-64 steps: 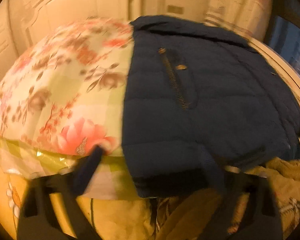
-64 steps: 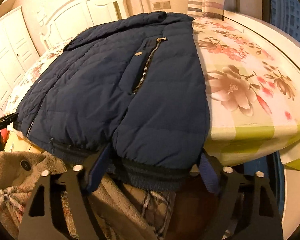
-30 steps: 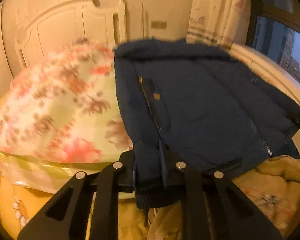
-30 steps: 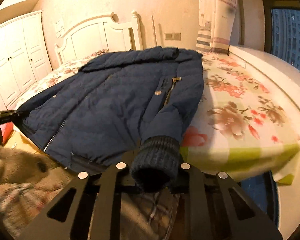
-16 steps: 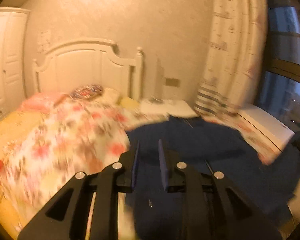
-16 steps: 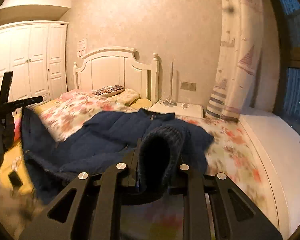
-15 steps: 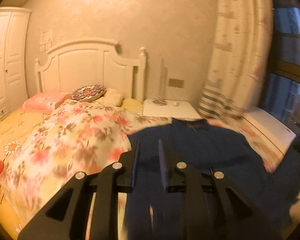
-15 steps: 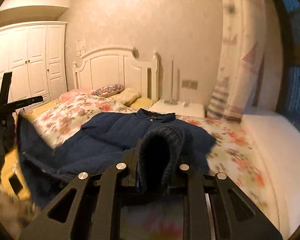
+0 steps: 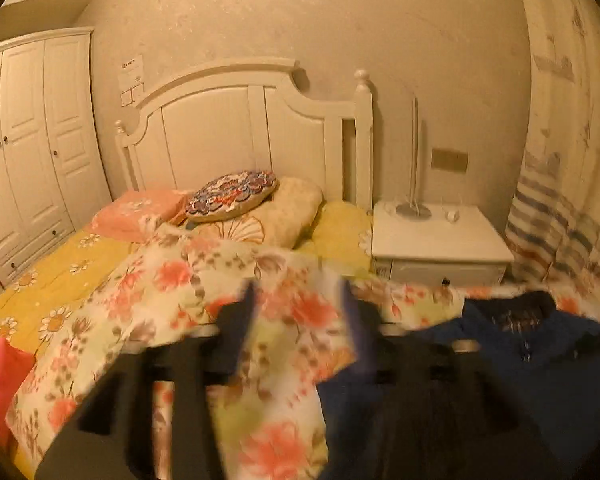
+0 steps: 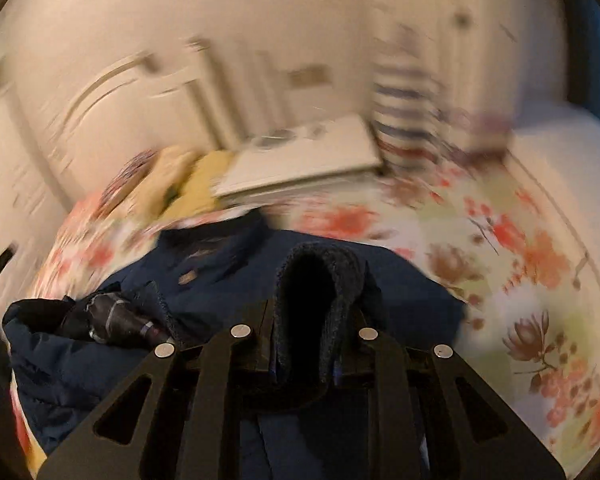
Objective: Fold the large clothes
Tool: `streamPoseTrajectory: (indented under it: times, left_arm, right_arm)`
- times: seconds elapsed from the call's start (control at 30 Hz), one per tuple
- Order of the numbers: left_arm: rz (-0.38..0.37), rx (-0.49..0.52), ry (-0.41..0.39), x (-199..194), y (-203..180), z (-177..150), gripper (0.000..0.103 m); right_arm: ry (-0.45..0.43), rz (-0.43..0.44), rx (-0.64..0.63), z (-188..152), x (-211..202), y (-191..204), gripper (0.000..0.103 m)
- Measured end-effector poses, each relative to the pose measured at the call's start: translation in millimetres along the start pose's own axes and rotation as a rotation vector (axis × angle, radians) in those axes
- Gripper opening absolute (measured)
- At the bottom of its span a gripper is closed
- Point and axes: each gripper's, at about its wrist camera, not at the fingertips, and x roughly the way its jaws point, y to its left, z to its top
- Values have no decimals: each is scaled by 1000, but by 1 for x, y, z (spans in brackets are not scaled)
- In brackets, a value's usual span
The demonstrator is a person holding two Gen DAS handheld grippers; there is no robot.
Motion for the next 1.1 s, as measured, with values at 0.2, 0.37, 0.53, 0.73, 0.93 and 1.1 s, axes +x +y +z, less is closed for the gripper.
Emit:
streamPoseTrajectory:
  times: [0.2, 0.37, 0.53, 0.73, 0.93, 1.1]
  left_arm:
    - [-275, 86, 198, 36, 2, -36, 96]
    - [-386, 188, 330, 60, -21, -71, 96]
    - [-430, 202, 358, 83, -47, -71, 96]
    - [-501, 187, 404, 112, -60, -66, 96]
    - [-599, 105, 463, 138, -46, -64, 96]
    - [-635, 114, 465, 140, -50, -65, 96]
  right_arm:
    - [98, 138, 83, -4, 20, -33, 29]
    - [63, 338, 184, 6, -7, -61, 98]
    - [-30, 274, 129, 25, -36, -63, 98]
    - [76, 103, -84, 8, -5, -54, 98]
    - [153, 182, -146, 7, 37, -57, 98]
    - [230, 303, -192, 18, 66, -53, 88]
